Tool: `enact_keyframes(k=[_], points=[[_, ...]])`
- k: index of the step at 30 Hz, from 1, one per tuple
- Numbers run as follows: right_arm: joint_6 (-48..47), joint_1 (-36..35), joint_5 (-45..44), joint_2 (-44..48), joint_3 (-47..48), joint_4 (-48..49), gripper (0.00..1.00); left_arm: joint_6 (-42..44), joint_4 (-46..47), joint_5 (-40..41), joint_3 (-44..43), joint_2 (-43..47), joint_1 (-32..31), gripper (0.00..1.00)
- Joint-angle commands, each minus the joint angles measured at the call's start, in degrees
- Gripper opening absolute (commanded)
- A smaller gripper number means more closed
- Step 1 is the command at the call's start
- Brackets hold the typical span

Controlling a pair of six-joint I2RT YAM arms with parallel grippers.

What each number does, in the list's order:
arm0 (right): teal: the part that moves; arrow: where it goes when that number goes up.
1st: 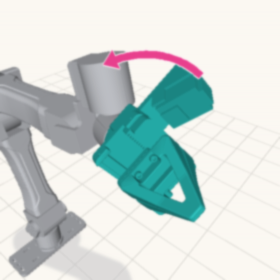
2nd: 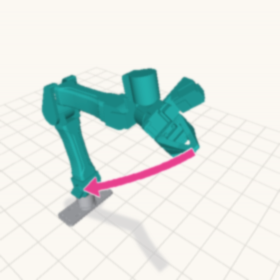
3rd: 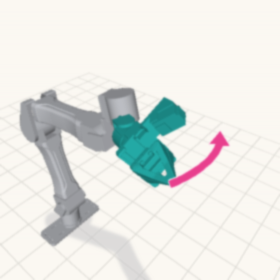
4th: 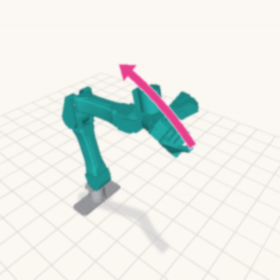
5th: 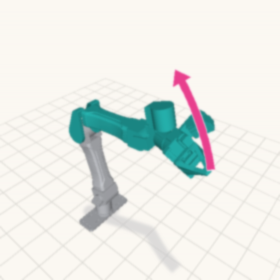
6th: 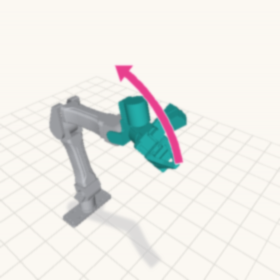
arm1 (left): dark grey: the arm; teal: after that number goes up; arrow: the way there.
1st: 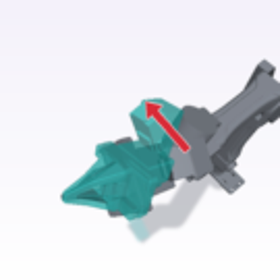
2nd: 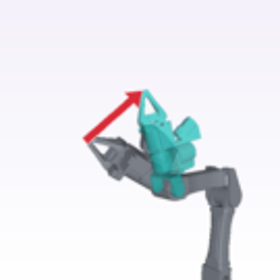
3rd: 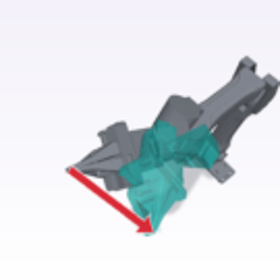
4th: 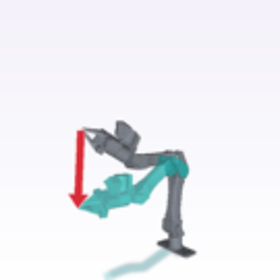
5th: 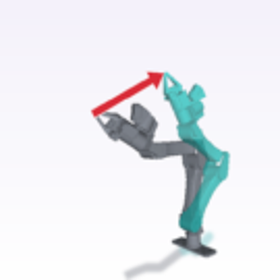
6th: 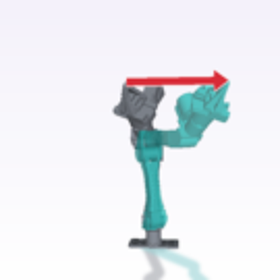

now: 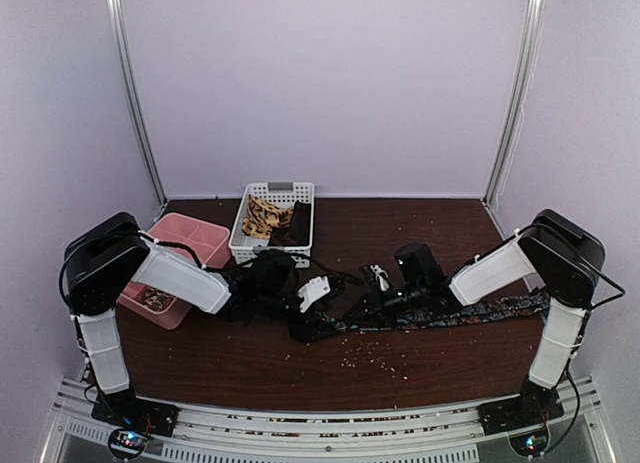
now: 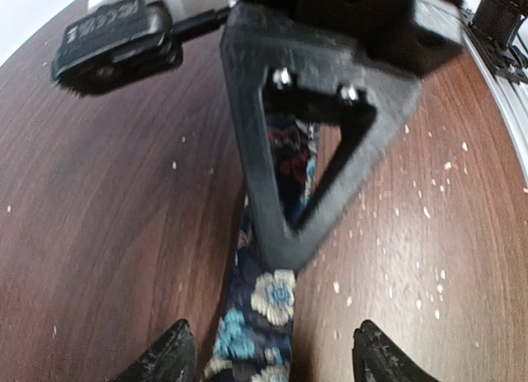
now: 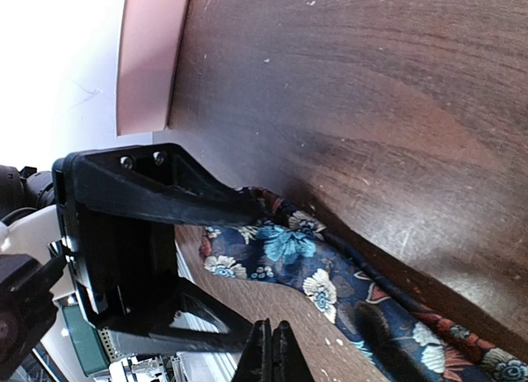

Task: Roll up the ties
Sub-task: Fold the tie at the center of the board.

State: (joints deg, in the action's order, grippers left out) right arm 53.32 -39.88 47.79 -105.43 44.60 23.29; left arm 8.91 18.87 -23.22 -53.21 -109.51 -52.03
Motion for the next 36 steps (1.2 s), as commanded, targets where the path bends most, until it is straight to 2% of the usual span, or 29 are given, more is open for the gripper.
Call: enact_keyframes(k=[1, 11, 15, 21, 24, 27, 30, 36], points=[[-1.32, 0.63, -0.04, -0.42, -0.78, -0.59, 0.00, 1.18, 3.49, 1.13, 4.28, 3.85, 1.29, 0.68], [-1.23, 0.56, 0.35, -0.02, -0.12, -0.48, 0.00, -0.19, 9.20, 2.72, 14.03, 9.49, 3.96, 0.71], [-1.47, 0.58, 0.53, -0.03, 0.78, -1.06, 0.00, 0.32, 8.91, 1.25, 14.21, 7.30, 4.67, 0.70], [-1.86, 0.71, 0.66, 0.82, 0.50, -1.61, 0.10, 0.20, 8.20, -3.70, 8.93, 0.59, 4.75, 0.53], [-3.09, 0.98, 0.50, 2.03, 0.40, -3.23, 0.14, -1.05, 10.94, -4.74, 8.88, 0.70, 4.75, 0.40], [-3.80, 1.41, 0.29, 3.23, 0.05, -4.20, 0.14, -1.60, 11.32, -5.32, 8.26, 1.58, 4.68, 0.33], [-4.18, 1.94, 0.28, 4.20, -0.17, -4.76, 0.14, -1.70, 10.27, -5.83, 6.27, 1.49, 4.00, 0.29], [-5.13, 3.13, 0.11, 6.57, -0.71, -6.76, 0.16, -2.45, 8.47, -5.64, 0.79, -1.19, 2.02, 0.31]])
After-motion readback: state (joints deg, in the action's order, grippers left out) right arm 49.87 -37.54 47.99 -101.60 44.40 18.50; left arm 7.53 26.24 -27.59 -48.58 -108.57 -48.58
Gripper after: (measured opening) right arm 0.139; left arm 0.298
